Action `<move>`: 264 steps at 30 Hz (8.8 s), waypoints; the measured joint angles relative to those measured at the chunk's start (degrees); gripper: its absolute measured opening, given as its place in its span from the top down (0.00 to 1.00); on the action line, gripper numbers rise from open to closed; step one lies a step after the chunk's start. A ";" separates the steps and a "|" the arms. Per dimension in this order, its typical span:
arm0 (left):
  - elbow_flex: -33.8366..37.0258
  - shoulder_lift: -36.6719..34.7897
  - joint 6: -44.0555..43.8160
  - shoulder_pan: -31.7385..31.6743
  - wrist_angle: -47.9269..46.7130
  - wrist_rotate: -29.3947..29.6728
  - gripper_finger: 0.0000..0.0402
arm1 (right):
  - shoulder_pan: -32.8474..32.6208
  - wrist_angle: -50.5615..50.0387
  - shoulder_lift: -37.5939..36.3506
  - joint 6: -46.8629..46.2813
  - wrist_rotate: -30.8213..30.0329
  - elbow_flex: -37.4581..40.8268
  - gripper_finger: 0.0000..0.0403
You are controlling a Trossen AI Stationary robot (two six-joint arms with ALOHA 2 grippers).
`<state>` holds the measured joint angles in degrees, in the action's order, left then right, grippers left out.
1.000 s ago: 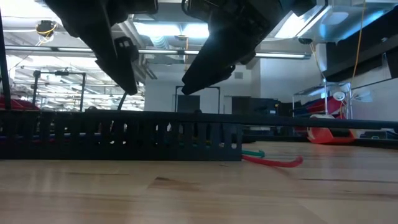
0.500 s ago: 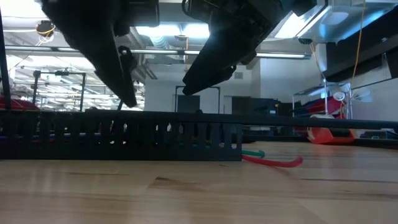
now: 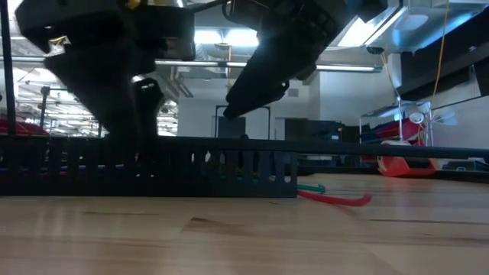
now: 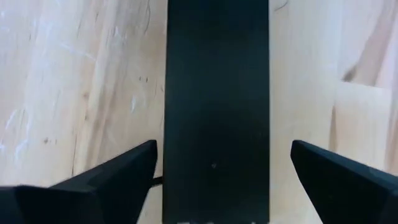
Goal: Ziptie cables
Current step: Close the black cable duct lid
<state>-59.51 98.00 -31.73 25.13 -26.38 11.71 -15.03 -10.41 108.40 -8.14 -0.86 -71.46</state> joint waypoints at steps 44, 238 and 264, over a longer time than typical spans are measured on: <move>11.38 -3.15 -3.10 12.00 4.73 5.59 0.12 | 0.00 17.06 6.45 -0.96 -0.07 -1.84 0.31; 16.98 -18.05 -18.86 19.25 -5.05 11.44 0.51 | -0.28 17.18 24.92 -4.79 -1.86 -19.78 0.44; 12.03 -25.26 -13.96 20.90 -11.99 7.26 0.05 | -0.35 16.15 25.09 -5.18 -4.73 -19.61 0.44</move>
<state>-47.48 72.73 -45.69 46.02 -38.37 18.97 -15.38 5.74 133.49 -13.32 -5.59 -91.07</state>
